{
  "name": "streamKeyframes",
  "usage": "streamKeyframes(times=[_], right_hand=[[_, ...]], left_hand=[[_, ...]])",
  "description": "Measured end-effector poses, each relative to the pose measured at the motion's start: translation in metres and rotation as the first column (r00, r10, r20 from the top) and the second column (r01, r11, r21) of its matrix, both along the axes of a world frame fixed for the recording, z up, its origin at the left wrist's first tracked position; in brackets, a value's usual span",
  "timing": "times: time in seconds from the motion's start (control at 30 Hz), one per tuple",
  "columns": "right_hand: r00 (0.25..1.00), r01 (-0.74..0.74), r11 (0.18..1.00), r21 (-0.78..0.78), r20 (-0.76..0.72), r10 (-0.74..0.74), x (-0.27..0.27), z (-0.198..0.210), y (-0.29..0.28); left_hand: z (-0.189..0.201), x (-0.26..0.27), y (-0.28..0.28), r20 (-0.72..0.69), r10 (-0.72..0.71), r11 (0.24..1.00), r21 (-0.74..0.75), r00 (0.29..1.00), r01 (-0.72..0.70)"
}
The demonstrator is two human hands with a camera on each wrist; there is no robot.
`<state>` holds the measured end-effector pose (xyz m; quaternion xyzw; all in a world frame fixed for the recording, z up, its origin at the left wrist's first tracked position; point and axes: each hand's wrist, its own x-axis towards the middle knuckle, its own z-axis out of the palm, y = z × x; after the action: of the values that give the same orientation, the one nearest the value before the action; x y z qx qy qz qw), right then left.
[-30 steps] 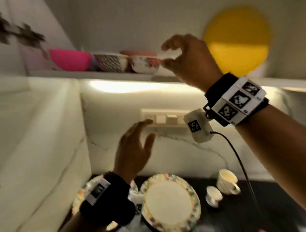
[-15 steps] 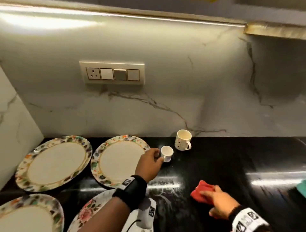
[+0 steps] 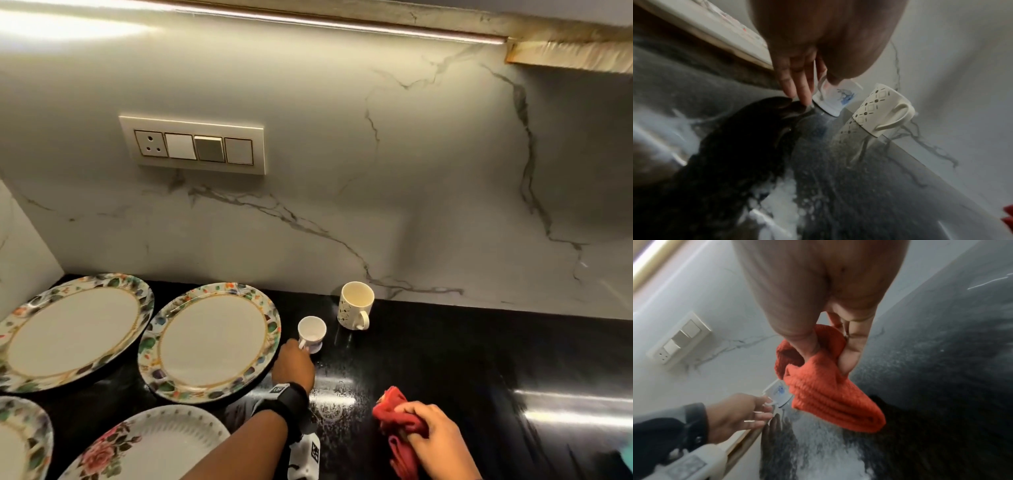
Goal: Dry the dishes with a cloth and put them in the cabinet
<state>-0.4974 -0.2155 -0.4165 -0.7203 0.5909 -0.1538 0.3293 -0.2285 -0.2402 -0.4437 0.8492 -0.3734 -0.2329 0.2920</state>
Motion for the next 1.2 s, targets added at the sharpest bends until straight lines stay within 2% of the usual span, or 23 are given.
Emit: streamKeyframes(times=[0.17, 0.33, 0.4, 0.47, 0.63, 0.8, 0.93, 1.0, 1.1, 1.2], right_hand=[[0.986, -0.007, 1.0, -0.021, 0.165, 0.01, 0.005, 0.012, -0.012], [0.931, -0.011, 0.996, -0.09, 0.363, 0.044, 0.049, 0.041, -0.039], [0.884, -0.099, 0.993, -0.071, 0.451, 0.12, 0.074, 0.062, -0.042], [0.86, -0.229, 0.972, -0.056, 0.455, 0.229, 0.092, 0.076, -0.038], [0.76, -0.538, 0.841, 0.058, 0.465, 0.454, 0.093, 0.099, -0.025], [0.705, -0.695, 0.717, 0.054, 0.244, 0.666, 0.083, 0.131, -0.009], [0.665, -0.742, 0.668, -0.048, 0.067, 0.744, 0.083, 0.156, 0.012], [0.666, -0.74, 0.673, -0.014, 0.129, 0.735, 0.083, 0.163, 0.023], [0.659, -0.73, 0.679, 0.079, 0.343, 0.669, 0.084, 0.172, 0.035], [0.634, -0.701, 0.709, 0.082, 0.527, 0.566, 0.086, 0.179, 0.042]], left_hand=[[0.0, -0.004, 0.004, -0.002, 0.007, 0.983, -0.183, 1.0, -0.007], [0.018, -0.009, 0.029, 0.106, -0.203, 0.905, -0.36, 0.974, 0.227], [0.036, -0.016, 0.042, 0.116, -0.255, 0.876, -0.394, 0.96, 0.28], [0.053, -0.021, 0.051, 0.17, -0.241, 0.854, -0.43, 0.956, 0.292], [0.083, -0.015, 0.063, 0.178, -0.191, 0.876, -0.413, 0.965, 0.249], [0.11, -0.008, 0.073, -0.049, -0.245, 0.912, -0.35, 0.968, 0.214], [0.133, 0.001, 0.085, -0.337, -0.312, 0.945, -0.209, 0.888, 0.253], [0.143, 0.007, 0.093, -0.453, -0.317, 0.948, -0.153, 0.833, 0.278], [0.158, 0.014, 0.108, -0.616, -0.294, 0.954, -0.148, 0.731, 0.259], [0.175, 0.023, 0.123, -0.632, -0.425, 0.901, -0.231, 0.648, 0.366]])
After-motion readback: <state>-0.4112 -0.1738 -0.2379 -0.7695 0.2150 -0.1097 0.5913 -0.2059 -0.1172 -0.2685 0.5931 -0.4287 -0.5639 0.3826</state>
